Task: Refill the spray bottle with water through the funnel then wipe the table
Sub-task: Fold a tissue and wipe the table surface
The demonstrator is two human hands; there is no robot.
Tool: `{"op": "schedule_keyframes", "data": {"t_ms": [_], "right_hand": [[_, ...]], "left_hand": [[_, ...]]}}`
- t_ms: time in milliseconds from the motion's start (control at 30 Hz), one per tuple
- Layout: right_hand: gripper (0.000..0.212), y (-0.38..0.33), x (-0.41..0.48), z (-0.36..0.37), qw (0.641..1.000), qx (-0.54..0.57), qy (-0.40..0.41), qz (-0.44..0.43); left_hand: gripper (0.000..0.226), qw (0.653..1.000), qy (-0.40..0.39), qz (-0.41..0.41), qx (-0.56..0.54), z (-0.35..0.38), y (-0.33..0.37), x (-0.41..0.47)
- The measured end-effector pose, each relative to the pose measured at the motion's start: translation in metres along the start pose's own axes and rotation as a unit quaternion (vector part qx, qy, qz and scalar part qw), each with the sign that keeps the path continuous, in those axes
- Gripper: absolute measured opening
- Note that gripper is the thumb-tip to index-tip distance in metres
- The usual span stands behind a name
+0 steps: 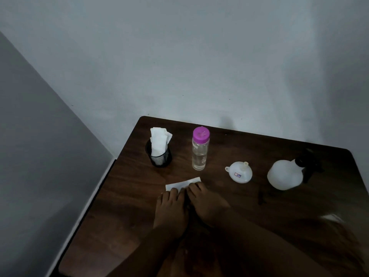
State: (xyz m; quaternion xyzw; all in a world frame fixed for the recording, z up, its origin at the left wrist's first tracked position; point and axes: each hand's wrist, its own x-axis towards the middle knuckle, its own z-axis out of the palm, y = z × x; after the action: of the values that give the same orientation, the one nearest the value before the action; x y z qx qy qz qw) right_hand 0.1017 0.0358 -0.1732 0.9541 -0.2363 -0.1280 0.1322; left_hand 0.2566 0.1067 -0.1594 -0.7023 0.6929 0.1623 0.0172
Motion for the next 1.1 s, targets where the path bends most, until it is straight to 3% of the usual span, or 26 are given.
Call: {"op": "schedule_keyframes", "data": {"t_ms": [333,600,767,867,1100], "right_hand": [[0.053,0.025,-0.062,0.007,0.996,0.063,0.025,0.06],[0.058,0.042,-0.109,0.023,0.978,0.145,-0.082,0.13],[0.054,0.051,-0.136,0.029,0.976,0.164,-0.076,0.118],[0.052,0.054,-0.148,0.034,0.963,0.199,-0.053,0.173],[0.06,0.067,-0.183,0.029,0.949,0.228,-0.096,0.197]], "left_hand": [[0.059,0.999,-0.033,0.027,0.007,0.005,0.061,0.01],[0.06,0.997,-0.05,0.057,-0.008,0.013,0.108,0.019],[0.061,0.995,-0.057,0.08,0.0,0.019,0.134,0.023],[0.063,0.993,-0.07,0.09,-0.002,0.023,0.149,0.027],[0.064,0.989,-0.083,0.123,-0.003,0.029,0.185,0.032]]}}
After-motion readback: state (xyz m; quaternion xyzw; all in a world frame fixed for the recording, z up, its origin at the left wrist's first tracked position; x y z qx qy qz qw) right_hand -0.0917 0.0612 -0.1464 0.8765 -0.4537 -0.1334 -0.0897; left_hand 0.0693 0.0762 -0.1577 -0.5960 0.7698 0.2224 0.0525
